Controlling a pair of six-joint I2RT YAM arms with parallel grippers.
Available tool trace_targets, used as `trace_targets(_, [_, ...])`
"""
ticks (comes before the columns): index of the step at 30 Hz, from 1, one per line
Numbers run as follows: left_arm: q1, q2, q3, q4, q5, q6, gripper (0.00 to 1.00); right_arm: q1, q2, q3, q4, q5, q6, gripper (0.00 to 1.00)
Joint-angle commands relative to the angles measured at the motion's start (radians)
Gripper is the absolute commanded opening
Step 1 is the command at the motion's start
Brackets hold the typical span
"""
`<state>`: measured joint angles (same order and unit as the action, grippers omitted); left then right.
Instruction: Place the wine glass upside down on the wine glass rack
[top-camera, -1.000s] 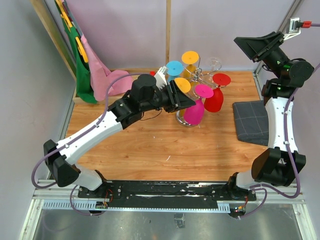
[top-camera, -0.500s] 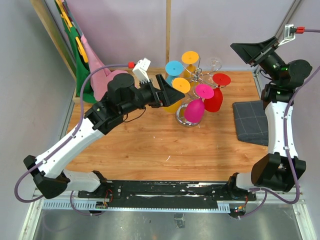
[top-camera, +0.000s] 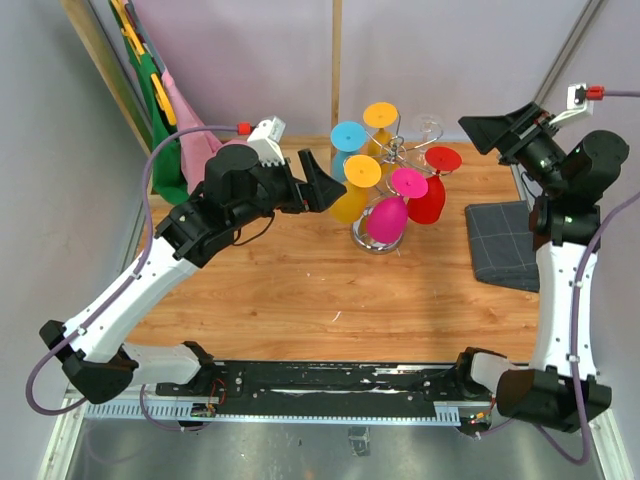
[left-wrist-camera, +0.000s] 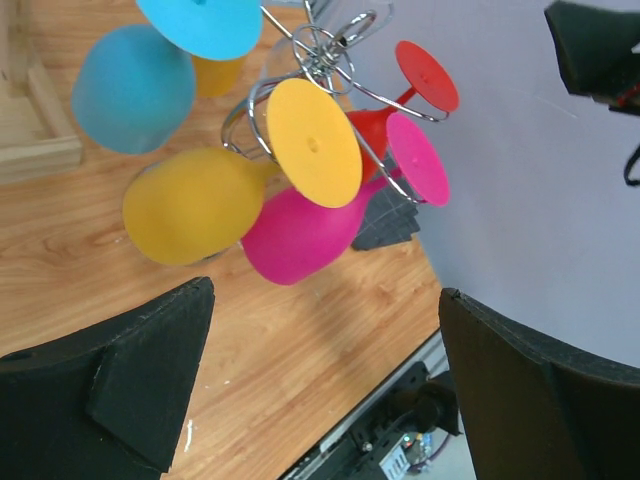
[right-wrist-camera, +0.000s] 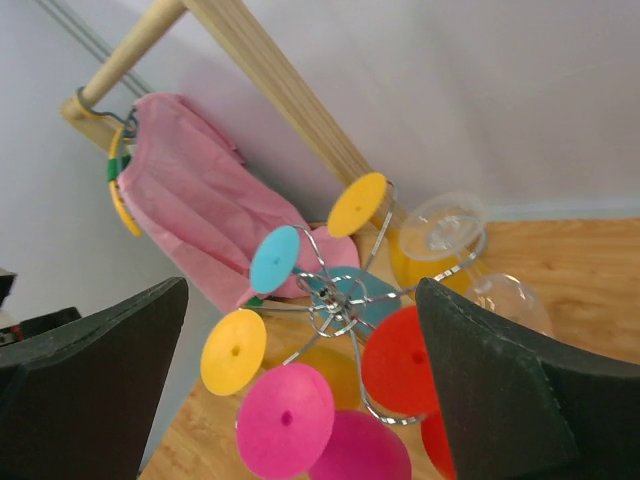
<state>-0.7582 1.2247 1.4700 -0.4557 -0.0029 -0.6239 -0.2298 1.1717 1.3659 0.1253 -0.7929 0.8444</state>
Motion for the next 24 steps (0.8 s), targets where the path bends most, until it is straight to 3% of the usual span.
trace_targets(1, [0.026,-0.007,0.017,-0.029,-0.016,0.054,0.99,-0.005,-0.082,-0.060,-0.236,0.142,-0.192,0.99])
trace_targets(14, [0.048,0.001,-0.014,0.010,0.010,0.083,0.99,0.025,-0.169,-0.047,-0.583,0.342,-0.302,0.99])
trace_targets(24, [0.079,-0.034,-0.066,0.045,0.034,0.056,0.99,0.058,-0.189,-0.034,-0.631,0.430,-0.318,0.98])
